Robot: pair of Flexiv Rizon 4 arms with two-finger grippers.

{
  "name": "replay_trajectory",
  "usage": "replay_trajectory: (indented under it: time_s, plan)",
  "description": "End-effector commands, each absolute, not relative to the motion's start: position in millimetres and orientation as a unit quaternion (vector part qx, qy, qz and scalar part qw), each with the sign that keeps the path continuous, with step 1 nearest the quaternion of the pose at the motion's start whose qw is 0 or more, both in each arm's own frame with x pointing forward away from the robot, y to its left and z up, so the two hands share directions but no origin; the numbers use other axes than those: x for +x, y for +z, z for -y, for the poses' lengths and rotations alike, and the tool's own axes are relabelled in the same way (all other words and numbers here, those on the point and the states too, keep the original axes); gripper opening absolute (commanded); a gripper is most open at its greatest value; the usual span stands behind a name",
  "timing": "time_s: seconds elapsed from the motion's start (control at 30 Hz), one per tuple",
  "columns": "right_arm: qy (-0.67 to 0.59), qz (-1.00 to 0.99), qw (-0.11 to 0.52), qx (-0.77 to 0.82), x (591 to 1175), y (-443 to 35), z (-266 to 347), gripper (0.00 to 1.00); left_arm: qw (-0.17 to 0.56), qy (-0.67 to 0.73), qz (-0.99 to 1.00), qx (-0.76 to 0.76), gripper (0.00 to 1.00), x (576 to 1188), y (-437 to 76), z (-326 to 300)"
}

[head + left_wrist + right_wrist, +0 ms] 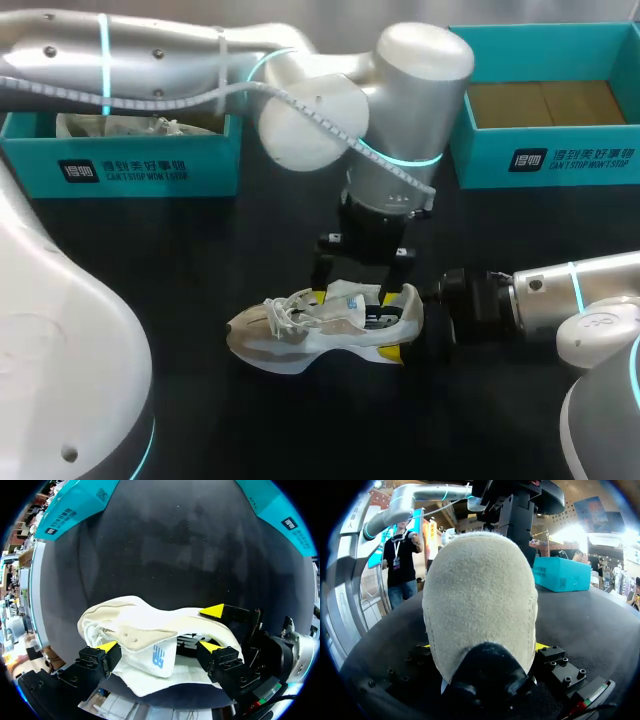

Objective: Take the shoe out of the shoebox, open the shoe tongue, remove and reinsert the insole, then place the shoe into the shoebox

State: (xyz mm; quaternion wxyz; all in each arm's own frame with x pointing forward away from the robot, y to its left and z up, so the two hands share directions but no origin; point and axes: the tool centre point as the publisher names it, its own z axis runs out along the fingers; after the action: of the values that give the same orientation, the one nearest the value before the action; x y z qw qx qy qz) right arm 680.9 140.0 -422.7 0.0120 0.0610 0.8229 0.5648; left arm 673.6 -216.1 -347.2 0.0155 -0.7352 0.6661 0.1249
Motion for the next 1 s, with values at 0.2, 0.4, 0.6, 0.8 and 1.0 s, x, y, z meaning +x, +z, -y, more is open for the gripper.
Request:
replay_trajectory:
  time_s: [0.2,0.4,0.6,0.8,1.0]
  plan:
    - [0.562,-0.825,0.012,0.062,680,-422,-140,0.00,0.122,0.223,-0.627,-0.737,0.98,665,-354,214]
    - [0.562,-0.825,0.012,0.062,680,-422,-140,0.00,0.138,0.241,-0.624,-0.730,0.95,661,-355,204]
    - [0.562,-0.825,0.012,0.062,680,-422,-140,0.00,0.146,0.253,-0.623,-0.726,0.84,658,-355,195]
    - [0.562,-0.825,0.012,0.062,680,-422,-140,0.00,0.143,0.258,-0.624,-0.723,0.71,657,-352,186]
    - [0.562,-0.825,0.012,0.062,680,-422,-140,0.00,0.126,0.251,-0.631,-0.723,0.56,656,-344,175]
